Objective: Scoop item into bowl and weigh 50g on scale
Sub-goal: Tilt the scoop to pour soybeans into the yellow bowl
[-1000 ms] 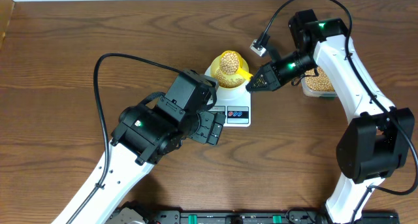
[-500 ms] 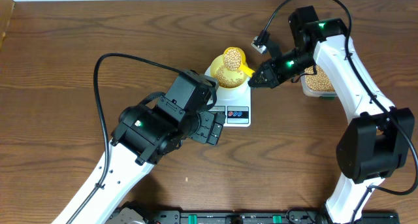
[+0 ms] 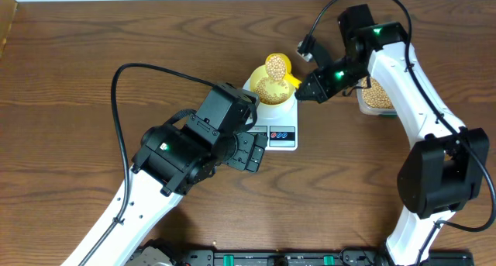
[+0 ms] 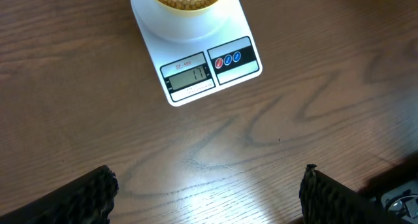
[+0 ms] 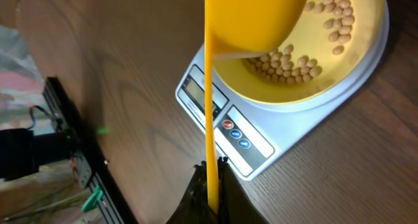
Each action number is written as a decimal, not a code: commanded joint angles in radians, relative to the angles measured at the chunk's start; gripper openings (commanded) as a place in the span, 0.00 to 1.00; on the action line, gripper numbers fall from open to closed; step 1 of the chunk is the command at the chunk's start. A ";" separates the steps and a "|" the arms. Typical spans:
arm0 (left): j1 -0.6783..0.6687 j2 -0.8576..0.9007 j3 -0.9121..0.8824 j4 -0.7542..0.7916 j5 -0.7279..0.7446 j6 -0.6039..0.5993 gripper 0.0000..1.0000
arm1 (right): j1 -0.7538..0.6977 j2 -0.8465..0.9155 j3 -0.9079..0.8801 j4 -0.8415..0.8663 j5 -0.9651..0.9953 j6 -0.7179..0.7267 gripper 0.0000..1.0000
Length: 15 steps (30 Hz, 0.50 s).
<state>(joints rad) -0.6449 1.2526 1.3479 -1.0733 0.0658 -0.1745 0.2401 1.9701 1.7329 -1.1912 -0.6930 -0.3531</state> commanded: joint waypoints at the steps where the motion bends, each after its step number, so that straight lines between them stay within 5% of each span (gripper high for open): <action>1: 0.004 -0.013 0.032 -0.003 0.001 0.021 0.92 | 0.018 0.004 0.021 0.003 0.030 0.001 0.01; 15: 0.004 -0.013 0.032 -0.003 0.001 0.021 0.92 | 0.068 0.004 0.021 0.029 0.172 0.017 0.01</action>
<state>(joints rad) -0.6449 1.2526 1.3479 -1.0733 0.0658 -0.1745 0.2989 1.9701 1.7329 -1.1641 -0.5461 -0.3485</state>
